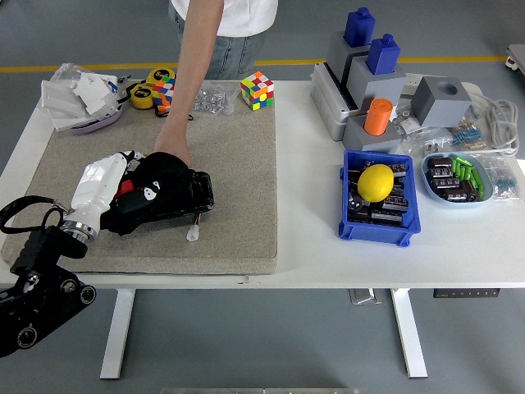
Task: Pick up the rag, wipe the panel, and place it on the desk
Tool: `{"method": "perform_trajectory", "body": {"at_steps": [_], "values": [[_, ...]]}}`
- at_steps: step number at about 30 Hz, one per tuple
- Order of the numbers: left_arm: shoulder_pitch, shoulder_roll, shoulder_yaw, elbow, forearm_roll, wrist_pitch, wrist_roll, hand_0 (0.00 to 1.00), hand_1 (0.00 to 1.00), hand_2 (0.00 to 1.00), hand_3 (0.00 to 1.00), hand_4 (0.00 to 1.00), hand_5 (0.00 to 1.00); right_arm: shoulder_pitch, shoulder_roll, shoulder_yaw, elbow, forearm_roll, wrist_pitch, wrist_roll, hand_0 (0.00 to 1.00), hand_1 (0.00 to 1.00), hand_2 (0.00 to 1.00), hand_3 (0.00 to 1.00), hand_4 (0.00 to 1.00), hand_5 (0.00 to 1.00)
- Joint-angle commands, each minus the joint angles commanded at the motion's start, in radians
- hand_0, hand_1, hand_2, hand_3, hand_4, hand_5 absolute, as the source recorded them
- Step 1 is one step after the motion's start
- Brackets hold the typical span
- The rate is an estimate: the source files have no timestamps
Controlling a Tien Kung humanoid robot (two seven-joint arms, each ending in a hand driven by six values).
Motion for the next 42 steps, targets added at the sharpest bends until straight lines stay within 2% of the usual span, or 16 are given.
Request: {"method": "perform_trajectory", "body": {"at_steps": [6, 19, 31, 42], "values": [[0.024, 0.019, -0.029, 0.013, 0.001, 0.0, -0.008, 0.198, 0.099, 0.265, 0.59, 0.547, 0.377, -0.004, -0.001, 0.005, -0.002, 0.0, 0.001, -0.002, 0.742, 0.635, 0.69, 0.599, 0.968, 0.581], [0.057, 0.037, -0.092, 0.032, 0.007, 0.0, -0.023, 0.198, 0.099, 0.266, 0.591, 0.548, 0.379, -0.002, 0.0, 0.007, 0.0, -0.001, 0.001, -0.002, 0.743, 0.636, 0.69, 0.599, 0.967, 0.58], [0.099, 0.067, -0.155, 0.057, 0.025, 0.0, -0.025, 0.197, 0.1, 0.267, 0.589, 0.546, 0.379, -0.004, 0.0, 0.015, 0.0, -0.004, 0.001, -0.002, 0.742, 0.635, 0.69, 0.599, 0.967, 0.58], [0.118, 0.065, -0.189, 0.08, 0.031, 0.0, -0.028, 0.196, 0.101, 0.266, 0.59, 0.546, 0.379, -0.002, -0.001, 0.014, 0.001, -0.004, 0.0, -0.001, 0.742, 0.635, 0.69, 0.598, 0.967, 0.58]]}}
